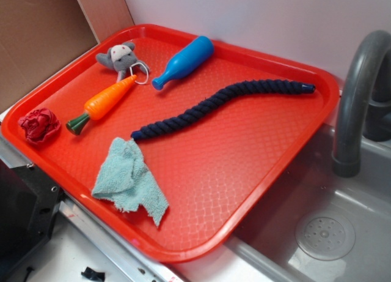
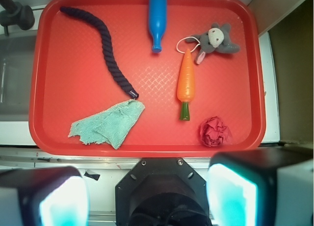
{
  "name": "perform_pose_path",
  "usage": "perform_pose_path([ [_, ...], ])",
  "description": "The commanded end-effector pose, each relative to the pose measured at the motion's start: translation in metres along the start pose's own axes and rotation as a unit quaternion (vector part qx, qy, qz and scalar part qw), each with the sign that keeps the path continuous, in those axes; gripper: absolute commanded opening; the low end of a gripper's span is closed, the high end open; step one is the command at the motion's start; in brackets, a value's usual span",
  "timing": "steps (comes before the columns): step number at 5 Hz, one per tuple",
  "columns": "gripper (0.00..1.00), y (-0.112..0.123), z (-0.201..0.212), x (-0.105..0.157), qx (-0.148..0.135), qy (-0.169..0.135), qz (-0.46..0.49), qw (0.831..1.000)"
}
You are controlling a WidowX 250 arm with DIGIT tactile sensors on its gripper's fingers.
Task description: Grab the blue rope.
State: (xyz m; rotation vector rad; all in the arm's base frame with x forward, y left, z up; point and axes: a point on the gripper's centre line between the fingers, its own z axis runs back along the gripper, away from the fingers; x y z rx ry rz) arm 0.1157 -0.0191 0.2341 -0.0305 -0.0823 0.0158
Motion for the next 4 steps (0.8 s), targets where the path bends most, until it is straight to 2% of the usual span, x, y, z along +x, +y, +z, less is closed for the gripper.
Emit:
perform_pose_path([
  [1, 1.00, 0.000, 0.000, 0.000, 0.000, 0.000, 0.000, 1.000],
  [2, 1.00, -0.015, -0.012, 0.015, 0.004, -0.051, 0.004, 0.999],
  [3, 1.00, -0.033, -0.029, 0.035, -0.009, -0.079, -0.054, 0.995],
  [4, 1.00, -0.056, -0.058, 0.063, -0.019, -0.092, -0.097, 0.991],
])
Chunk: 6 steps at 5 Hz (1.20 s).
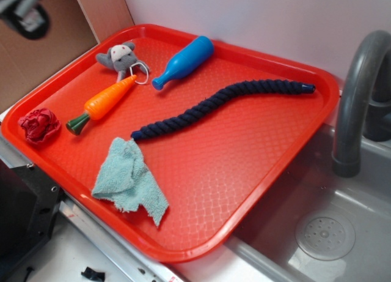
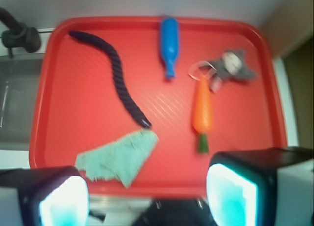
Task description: Grab the blue rope.
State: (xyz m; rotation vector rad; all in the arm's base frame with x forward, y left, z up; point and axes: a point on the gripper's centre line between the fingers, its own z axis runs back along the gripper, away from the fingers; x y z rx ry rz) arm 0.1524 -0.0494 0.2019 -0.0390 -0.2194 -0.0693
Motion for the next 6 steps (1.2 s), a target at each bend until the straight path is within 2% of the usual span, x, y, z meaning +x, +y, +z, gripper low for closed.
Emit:
perform_pose_path([
  [1, 1.00, -0.035, -0.057, 0.050, -0.029, -0.014, -0.080, 0.996],
  [2, 1.00, -0.038, -0.103, 0.068, -0.067, 0.008, -0.089, 0.994],
  [3, 1.00, -0.039, -0.133, 0.075, -0.046, 0.024, -0.099, 0.994],
  [5, 1.00, -0.023, -0.189, 0.078, -0.046, 0.075, -0.103, 0.991],
  [6, 1.00, -0.019, -0.203, 0.080, -0.041, 0.089, -0.105, 0.990],
])
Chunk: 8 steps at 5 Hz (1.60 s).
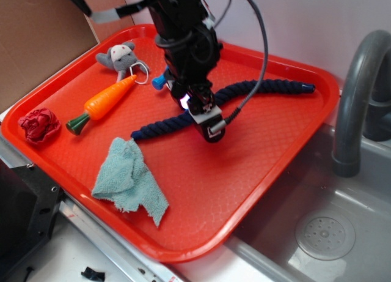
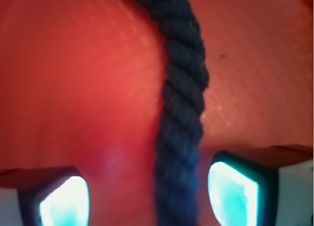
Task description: Grab the blue rope.
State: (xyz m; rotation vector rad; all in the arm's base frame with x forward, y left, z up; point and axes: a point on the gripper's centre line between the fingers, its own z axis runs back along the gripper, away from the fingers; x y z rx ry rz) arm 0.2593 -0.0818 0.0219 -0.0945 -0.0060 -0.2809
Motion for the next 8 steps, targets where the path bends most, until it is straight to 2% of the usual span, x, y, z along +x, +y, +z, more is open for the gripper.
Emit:
perform_pose_path([
  [1, 0.00, 0.002, -0.005, 0.016, 0.012, -0.015, -0.016, 1.000],
  [2, 0.00, 0.002, -0.009, 0.016, 0.018, -0.011, -0.017, 1.000],
  [3, 0.00, 0.001, -0.012, 0.016, 0.013, -0.006, -0.021, 1.000],
  [4, 0.00, 0.008, 0.008, 0.013, 0.034, 0.035, 0.013, 0.999],
  [5, 0.00, 0.006, 0.058, 0.004, 0.084, 0.038, 0.072, 0.993],
  [6, 0.00, 0.001, 0.088, -0.005, 0.084, 0.016, 0.096, 0.992],
  [7, 0.00, -0.010, 0.138, -0.032, 0.071, -0.023, 0.133, 0.988],
  [8, 0.00, -0.007, 0.170, -0.056, 0.032, -0.045, 0.170, 0.984],
])
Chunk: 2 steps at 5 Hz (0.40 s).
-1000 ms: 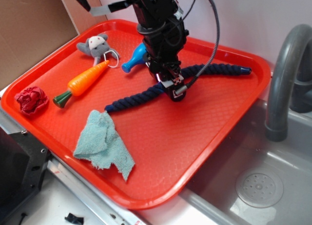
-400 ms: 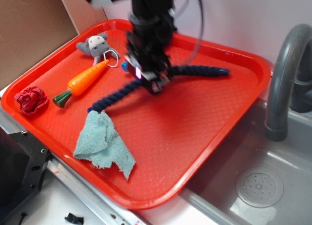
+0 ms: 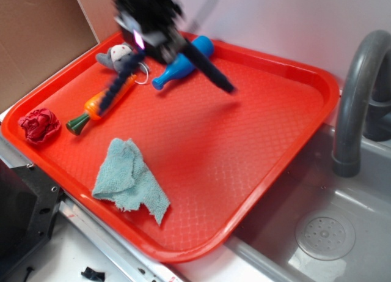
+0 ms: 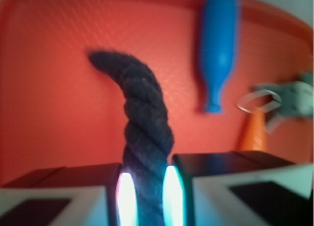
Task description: Grab the blue rope.
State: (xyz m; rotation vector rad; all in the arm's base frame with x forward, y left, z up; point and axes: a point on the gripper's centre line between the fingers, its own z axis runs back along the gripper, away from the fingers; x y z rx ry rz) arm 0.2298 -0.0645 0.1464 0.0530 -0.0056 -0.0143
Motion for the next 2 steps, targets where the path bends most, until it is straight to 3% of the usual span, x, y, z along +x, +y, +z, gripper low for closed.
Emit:
perform_pose_path([
  [1, 0.00, 0.0131, 0.0486, -0.0354, -0.054, -0.051, 0.064, 0.995],
  [2, 0.00, 0.0074, 0.0420, -0.0333, -0.025, -0.029, 0.049, 0.998],
])
